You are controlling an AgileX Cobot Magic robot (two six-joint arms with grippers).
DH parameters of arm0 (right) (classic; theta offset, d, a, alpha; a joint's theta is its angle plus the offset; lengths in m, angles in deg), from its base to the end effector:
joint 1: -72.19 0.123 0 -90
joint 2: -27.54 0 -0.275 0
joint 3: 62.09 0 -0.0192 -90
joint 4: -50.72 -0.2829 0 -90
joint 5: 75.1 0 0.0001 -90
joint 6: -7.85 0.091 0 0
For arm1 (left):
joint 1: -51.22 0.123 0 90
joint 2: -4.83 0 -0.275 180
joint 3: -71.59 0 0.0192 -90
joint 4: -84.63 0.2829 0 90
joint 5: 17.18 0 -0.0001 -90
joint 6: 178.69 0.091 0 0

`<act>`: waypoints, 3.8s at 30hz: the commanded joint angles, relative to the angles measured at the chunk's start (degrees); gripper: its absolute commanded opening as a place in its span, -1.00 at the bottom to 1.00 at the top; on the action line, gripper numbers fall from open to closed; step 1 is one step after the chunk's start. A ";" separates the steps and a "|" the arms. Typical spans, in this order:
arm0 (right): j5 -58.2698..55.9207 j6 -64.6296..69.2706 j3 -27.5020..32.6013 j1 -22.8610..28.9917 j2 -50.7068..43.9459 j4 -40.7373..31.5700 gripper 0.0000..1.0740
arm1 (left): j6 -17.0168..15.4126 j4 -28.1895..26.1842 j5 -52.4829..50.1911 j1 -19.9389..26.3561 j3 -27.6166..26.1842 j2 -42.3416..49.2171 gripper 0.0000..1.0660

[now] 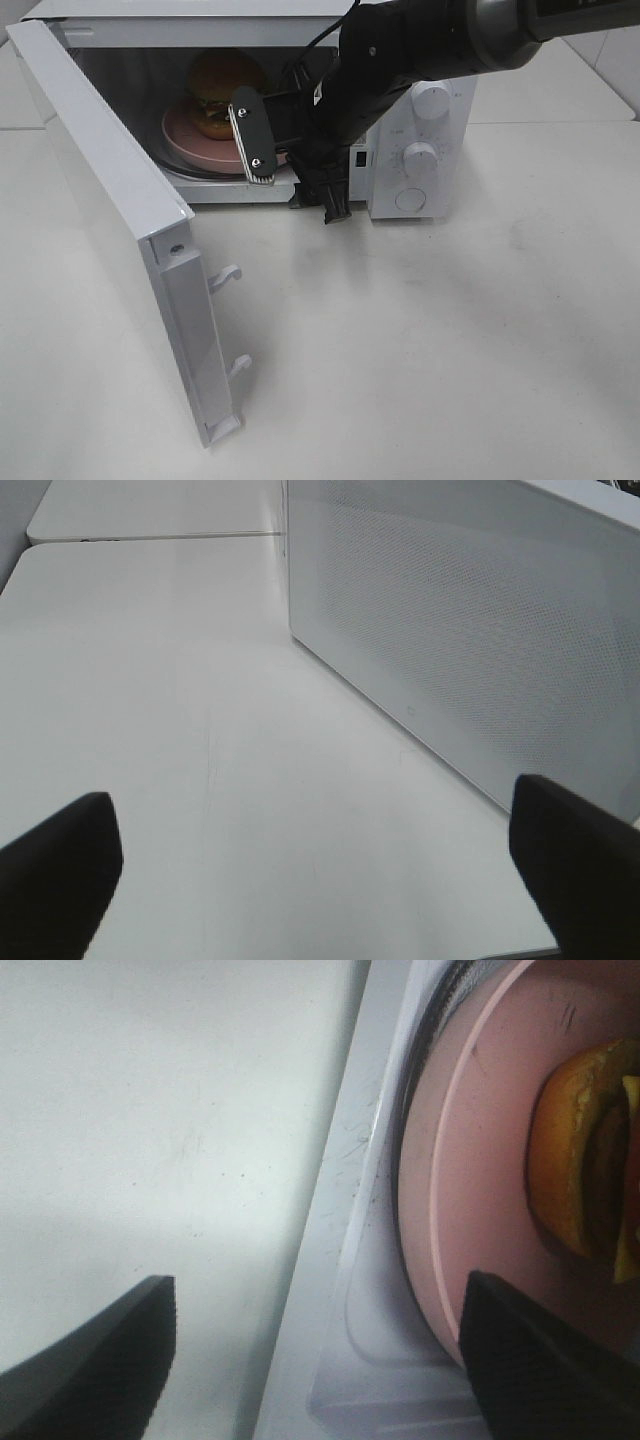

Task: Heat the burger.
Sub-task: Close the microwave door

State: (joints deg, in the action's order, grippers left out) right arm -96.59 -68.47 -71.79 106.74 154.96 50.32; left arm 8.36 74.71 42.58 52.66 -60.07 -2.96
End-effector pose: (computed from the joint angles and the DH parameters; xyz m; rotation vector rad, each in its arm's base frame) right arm 0.4000 0.2757 0.1578 -2.0185 1.3989 -0.3198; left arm 0.0332 -0.0127 0.2950 0.1050 2.0098 -0.1121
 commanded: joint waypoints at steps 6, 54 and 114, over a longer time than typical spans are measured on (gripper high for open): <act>0.11 1.09 5.96 0.29 -5.61 -0.17 0.42 | 0.00 -0.29 -0.29 0.00 0.11 1.20 0.94; -3.04 33.12 35.92 0.29 -39.99 -0.17 0.42 | 0.00 -0.29 -0.29 0.00 0.11 1.20 0.94; -45.21 79.70 43.37 -18.91 -91.67 3.84 0.42 | 0.00 -0.29 -0.29 0.00 0.11 1.20 0.94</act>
State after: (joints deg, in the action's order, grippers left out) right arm -141.51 10.77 -28.93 88.29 63.80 53.82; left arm 8.36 74.71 42.58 52.66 -60.07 -2.96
